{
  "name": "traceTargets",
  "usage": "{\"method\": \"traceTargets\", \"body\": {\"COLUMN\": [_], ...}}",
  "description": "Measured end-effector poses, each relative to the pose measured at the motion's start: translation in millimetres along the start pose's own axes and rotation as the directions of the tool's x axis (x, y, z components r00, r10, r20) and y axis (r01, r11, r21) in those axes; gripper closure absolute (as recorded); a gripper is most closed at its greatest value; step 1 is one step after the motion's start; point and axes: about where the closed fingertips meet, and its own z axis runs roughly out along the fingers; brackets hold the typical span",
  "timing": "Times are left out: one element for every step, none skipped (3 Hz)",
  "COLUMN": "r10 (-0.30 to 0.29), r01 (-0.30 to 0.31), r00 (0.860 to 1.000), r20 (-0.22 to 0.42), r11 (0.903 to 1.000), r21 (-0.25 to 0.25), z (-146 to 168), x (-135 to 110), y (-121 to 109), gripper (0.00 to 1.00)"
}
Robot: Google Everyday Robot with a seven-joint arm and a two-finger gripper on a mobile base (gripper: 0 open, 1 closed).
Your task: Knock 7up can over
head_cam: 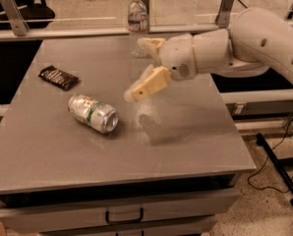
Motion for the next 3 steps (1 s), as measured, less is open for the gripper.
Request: {"method": "traceTargets", "body": {"r10": [-0.076, -0.123, -0.137], "r01": [0.084, 0.167, 0.189], "r00": [0.993, 0.97, 0.966], "r20": [-0.093, -0.211, -0.219], "r11": [0.9927, 0.9648, 0.954], "r21": [0.087, 0.203, 0.233], "z": [-75, -151, -164], "x": [2, 0, -8], "y": [-23, -58, -66], "gripper": [0.0, 0.0, 0.0]}}
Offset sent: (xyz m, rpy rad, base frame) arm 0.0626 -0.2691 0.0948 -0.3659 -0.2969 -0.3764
